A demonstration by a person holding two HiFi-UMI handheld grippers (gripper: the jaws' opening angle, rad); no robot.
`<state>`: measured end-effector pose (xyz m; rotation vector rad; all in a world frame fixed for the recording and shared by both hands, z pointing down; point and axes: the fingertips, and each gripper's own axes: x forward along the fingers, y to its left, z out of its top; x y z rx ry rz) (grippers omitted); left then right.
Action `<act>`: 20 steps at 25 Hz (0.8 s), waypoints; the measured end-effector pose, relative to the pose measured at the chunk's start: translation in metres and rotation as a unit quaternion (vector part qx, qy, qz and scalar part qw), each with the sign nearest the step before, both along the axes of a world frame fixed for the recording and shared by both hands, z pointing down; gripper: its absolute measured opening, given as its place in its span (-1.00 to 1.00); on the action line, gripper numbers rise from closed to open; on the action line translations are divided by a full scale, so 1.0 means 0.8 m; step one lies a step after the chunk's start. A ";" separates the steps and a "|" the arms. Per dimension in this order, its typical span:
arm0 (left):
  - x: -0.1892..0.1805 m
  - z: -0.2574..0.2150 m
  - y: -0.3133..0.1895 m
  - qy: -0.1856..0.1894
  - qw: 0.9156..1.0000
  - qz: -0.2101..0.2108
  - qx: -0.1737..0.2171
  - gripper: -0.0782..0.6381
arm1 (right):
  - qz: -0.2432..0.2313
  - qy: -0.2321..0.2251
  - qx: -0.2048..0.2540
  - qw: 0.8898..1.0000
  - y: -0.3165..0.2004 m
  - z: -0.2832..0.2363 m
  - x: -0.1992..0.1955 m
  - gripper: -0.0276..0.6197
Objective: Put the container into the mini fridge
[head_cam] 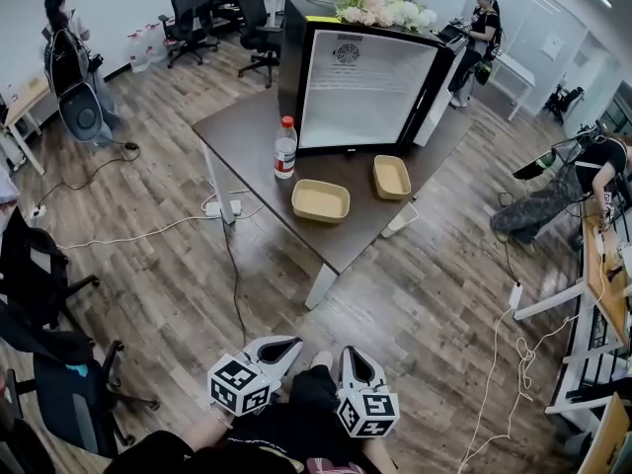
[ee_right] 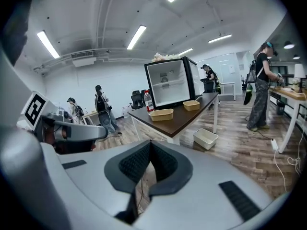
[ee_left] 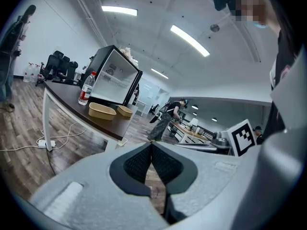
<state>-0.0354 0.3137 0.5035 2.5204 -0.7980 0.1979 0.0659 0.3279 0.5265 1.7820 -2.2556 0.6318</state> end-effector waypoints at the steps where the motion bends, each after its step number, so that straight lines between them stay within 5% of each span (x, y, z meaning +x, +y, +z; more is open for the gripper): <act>1: 0.006 -0.001 -0.008 0.000 1.000 -0.002 0.002 -0.76 | -0.004 0.002 0.001 1.000 -0.010 -0.001 0.005 -0.89; 20: 0.123 -0.007 -0.125 0.014 0.997 -0.075 0.004 -0.76 | -0.069 0.010 0.011 0.998 -0.138 -0.009 0.122 -0.89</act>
